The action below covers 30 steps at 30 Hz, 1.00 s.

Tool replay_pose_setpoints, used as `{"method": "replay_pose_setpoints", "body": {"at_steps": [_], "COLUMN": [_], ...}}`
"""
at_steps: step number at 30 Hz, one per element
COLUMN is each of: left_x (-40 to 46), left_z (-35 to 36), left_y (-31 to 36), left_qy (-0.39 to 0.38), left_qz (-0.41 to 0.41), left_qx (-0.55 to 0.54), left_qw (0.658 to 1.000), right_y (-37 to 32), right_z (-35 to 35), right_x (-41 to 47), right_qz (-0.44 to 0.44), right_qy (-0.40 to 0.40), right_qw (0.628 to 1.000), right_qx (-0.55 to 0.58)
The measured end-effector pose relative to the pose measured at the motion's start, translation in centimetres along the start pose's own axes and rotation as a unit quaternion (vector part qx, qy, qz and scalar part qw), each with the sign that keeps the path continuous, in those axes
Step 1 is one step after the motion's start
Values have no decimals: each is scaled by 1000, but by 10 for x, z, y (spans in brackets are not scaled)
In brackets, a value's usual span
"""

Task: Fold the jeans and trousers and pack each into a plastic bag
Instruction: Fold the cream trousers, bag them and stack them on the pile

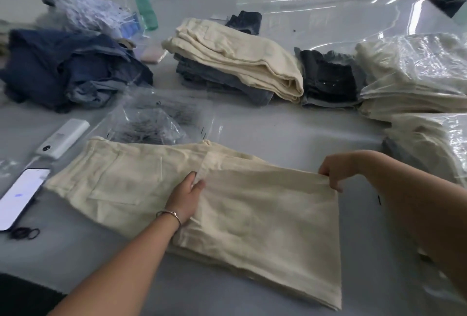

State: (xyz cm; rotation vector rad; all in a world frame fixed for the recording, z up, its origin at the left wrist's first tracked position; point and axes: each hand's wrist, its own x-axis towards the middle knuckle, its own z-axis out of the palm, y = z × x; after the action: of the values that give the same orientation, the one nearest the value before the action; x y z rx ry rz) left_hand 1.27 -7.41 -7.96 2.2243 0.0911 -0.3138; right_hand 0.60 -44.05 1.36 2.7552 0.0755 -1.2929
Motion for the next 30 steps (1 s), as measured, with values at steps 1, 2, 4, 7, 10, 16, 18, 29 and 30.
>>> {"method": "replay_pose_setpoints", "body": {"at_steps": [1,2,4,7,10,16,18,29,30], "left_x": [0,0,1,0,-3,0,3,14,13], "left_z": [-1,-2,-4,-6,-4,-4,-5,-4,-2], "left_y": [0,0,-1,0,2,13,17,20,19], "left_qy": [-1,-4,-11,2,8,38,34,-41,-25], "left_qz": [-3,-2,12,21,21,52,62,25,47], "left_qx": [-5,-13,-28,-13,3,21,23,-102,-19], "left_qw": [1000,1000,999,1000,1000,998,997,994,998], "right_y": [0,3,6,6,6,-14,-26,-99,-100], "right_z": [3,6,7,12,24,50,60,171,175], "right_x": [1,3,5,11,16,13,5,-35,-36], "right_qz": [-1,6,27,51,18,122,168,168,172], "right_qy": [12,20,37,107,173,280,325,325,324], "right_qw": [1000,999,997,992,979,952,928,903,905], "right_qx": [24,45,59,-43,-106,-15,71,226,214]}}
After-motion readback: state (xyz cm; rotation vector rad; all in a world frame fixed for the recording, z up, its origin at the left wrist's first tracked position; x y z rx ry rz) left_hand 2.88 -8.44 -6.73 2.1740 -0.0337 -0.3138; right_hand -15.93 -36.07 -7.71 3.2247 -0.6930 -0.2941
